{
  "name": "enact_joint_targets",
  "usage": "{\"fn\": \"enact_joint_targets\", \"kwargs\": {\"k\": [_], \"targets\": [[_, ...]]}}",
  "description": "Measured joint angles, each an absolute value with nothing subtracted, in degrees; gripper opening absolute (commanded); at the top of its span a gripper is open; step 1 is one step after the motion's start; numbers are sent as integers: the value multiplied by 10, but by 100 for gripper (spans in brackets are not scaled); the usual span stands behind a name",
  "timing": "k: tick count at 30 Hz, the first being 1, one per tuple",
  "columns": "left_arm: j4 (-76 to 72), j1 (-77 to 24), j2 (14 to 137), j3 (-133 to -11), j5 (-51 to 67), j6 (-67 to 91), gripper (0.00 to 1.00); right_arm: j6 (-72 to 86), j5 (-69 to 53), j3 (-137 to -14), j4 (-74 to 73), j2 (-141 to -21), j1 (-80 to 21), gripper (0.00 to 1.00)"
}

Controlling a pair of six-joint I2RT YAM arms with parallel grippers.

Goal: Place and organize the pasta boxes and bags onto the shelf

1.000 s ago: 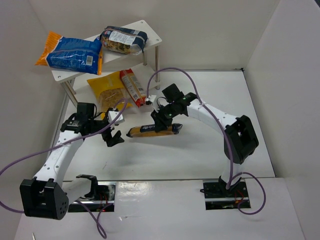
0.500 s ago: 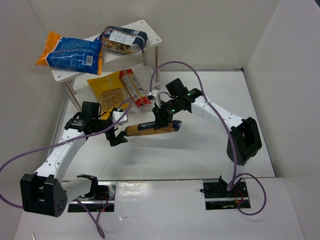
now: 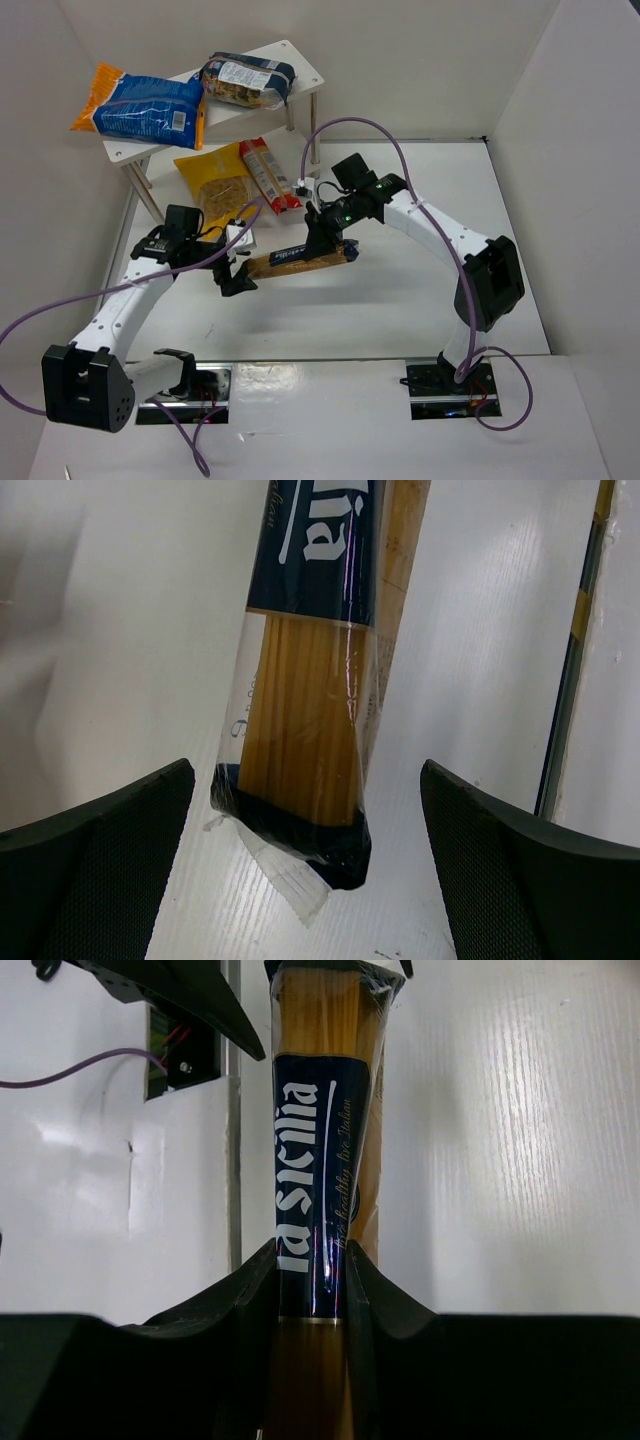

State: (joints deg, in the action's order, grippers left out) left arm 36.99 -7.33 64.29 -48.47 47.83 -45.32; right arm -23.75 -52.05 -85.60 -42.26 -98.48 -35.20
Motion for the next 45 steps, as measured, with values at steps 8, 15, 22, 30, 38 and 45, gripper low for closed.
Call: {"fn": "enact_joint_targets", "kwargs": {"k": [8, 15, 22, 30, 38, 45], "targets": [[372, -77, 656, -484, 482, -462, 99, -241, -548, -862, -430, -985, -352, 0], [373, -80, 663, -484, 490, -463, 99, -244, -574, -884, -435, -985, -353, 0], [373, -89, 681, -484, 498, -462, 99, -236, -628, -917, -430, -983, -355, 0], [373, -89, 680, -484, 506, -449, 99, -232, -563, -916, -425, -983, -381, 64], [365, -80, 635, -484, 481, -418, 99, -255, -424, -824, -412, -982, -356, 100], [342, -190, 714, -482, 392, -421, 99, -258, -444, -816, -419, -974, -122, 100]]}}
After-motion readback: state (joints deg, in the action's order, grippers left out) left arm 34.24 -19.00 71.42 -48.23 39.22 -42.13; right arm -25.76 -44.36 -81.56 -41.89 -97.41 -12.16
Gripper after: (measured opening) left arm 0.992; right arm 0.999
